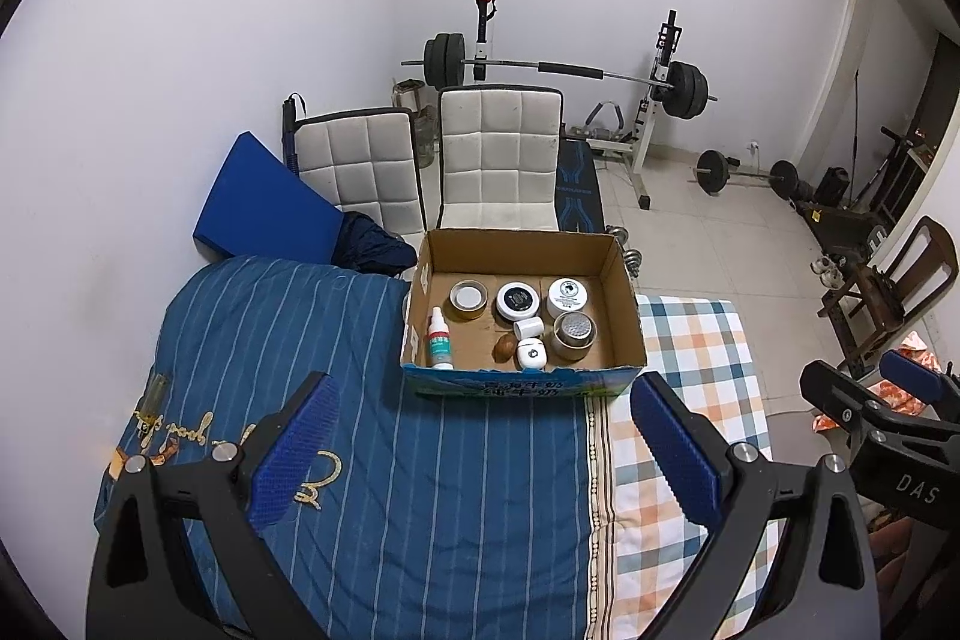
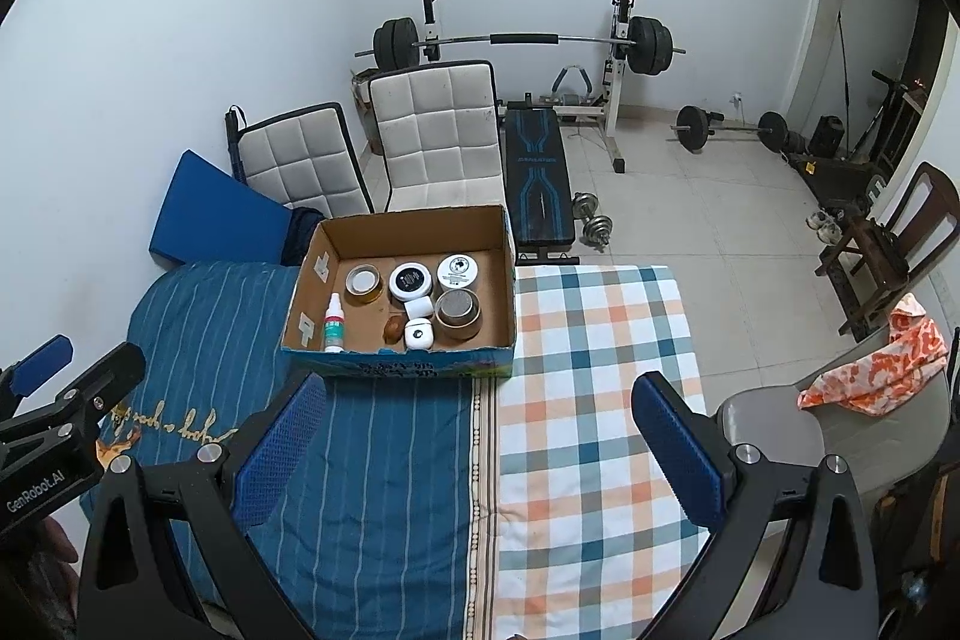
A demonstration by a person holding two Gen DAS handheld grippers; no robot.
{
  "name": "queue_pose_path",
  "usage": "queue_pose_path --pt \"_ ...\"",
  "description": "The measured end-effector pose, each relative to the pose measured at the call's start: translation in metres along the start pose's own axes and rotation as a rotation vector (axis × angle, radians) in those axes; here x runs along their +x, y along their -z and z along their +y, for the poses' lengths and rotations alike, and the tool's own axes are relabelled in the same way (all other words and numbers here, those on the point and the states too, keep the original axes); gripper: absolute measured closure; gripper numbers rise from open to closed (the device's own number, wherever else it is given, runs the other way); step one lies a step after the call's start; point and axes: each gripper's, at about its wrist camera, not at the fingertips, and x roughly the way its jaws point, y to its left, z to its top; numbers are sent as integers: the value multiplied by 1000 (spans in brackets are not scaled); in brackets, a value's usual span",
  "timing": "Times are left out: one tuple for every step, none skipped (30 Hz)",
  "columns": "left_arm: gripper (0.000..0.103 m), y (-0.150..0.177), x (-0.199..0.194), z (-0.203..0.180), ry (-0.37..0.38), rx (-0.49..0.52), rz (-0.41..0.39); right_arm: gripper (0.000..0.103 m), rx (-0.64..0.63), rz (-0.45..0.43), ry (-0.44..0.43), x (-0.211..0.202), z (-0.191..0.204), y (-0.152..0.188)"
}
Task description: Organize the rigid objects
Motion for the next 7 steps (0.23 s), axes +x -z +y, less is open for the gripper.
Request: queue_pose_path --pt "3 1 0 0 2 1 -3 0 0 0 1 0 1 -1" --pt "3 1 0 0 2 0 -6 0 2 -2 4 1 1 1" --pt "3 1 0 1 1 -1 -7 0 5 -1 1 1 0 2" --pt "3 2 0 1 2 0 -7 0 5 -3 3 1 0 1" --pt "3 1 0 1 0 0 -8 0 1 -4 5 1 0 2" --pt "3 1 0 1 -2 2 -8 0 3 -7 10 0 -1 1" --pt "3 1 0 1 -3 2 -10 0 6 -9 12 0 -1 1"
